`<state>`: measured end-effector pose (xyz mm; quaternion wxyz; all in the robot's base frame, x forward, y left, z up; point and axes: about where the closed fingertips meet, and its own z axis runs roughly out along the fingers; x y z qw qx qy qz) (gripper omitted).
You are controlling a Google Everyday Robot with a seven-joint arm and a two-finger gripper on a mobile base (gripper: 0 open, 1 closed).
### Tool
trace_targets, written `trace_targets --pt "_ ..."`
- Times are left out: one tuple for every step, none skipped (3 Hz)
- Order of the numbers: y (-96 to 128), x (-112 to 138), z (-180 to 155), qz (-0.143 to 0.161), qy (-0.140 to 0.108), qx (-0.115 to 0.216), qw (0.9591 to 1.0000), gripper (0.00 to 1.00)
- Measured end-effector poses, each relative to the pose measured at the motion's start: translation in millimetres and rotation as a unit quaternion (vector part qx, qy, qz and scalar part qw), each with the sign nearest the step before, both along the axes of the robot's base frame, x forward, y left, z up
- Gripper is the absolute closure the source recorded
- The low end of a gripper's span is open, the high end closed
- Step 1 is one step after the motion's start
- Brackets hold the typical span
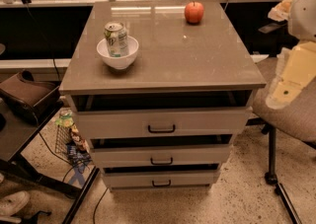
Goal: Pick 7up can from white bowl and place on counter
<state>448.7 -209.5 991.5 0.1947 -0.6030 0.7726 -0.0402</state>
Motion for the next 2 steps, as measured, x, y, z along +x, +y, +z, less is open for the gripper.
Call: trace_targets --pt "16.4 47.2 11.8 0.005 -0.029 0.089 0.9956 0.0" --pt "29.3 84.0 14.0 -0.006 -0.046 0.192 0.9802 0.0"
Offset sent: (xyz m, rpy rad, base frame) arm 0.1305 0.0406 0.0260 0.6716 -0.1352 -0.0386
